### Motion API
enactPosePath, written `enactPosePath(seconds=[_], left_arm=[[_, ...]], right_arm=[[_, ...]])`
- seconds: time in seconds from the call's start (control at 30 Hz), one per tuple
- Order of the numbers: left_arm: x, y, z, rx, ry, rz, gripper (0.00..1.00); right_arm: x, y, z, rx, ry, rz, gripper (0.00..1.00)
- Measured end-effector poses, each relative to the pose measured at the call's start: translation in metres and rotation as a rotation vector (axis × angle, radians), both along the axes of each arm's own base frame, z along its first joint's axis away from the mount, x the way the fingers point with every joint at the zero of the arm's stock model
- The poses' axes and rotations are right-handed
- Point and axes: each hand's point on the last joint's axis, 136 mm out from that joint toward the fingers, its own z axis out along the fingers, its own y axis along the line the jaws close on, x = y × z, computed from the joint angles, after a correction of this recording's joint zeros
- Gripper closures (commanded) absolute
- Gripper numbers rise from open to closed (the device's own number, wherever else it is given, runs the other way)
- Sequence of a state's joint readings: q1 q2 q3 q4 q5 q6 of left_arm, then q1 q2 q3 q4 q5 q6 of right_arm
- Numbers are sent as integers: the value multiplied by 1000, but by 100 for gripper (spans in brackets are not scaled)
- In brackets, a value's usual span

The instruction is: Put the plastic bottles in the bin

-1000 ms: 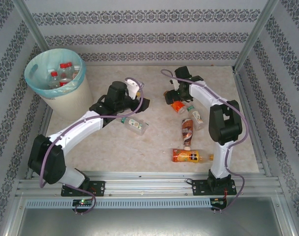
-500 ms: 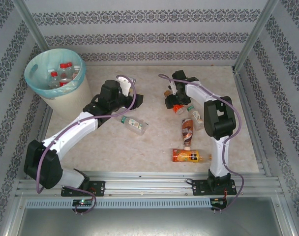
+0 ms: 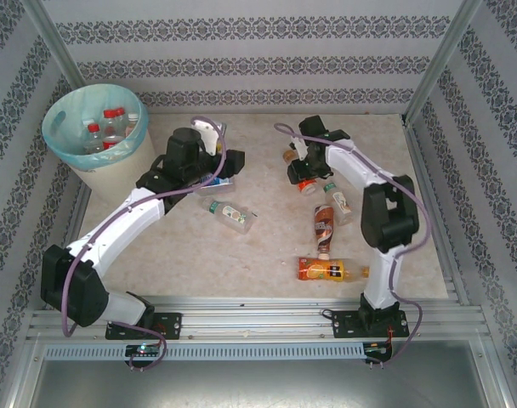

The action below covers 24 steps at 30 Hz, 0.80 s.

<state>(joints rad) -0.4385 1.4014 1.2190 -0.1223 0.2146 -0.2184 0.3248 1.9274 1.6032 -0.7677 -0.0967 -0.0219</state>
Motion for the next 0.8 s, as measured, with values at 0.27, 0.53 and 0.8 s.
enactPosePath(seconds=[0.27, 0.53, 0.8], left_arm=[[7, -5, 48, -184, 8, -32, 23], [29, 22, 8, -356, 198, 43, 35], [23, 15, 9, -458, 261, -13, 39]], right_arm=[[-51, 86, 118, 329, -221, 183, 49], [-88, 142, 131, 476, -172, 301, 50], [-96, 156, 138, 527, -161, 324, 50]])
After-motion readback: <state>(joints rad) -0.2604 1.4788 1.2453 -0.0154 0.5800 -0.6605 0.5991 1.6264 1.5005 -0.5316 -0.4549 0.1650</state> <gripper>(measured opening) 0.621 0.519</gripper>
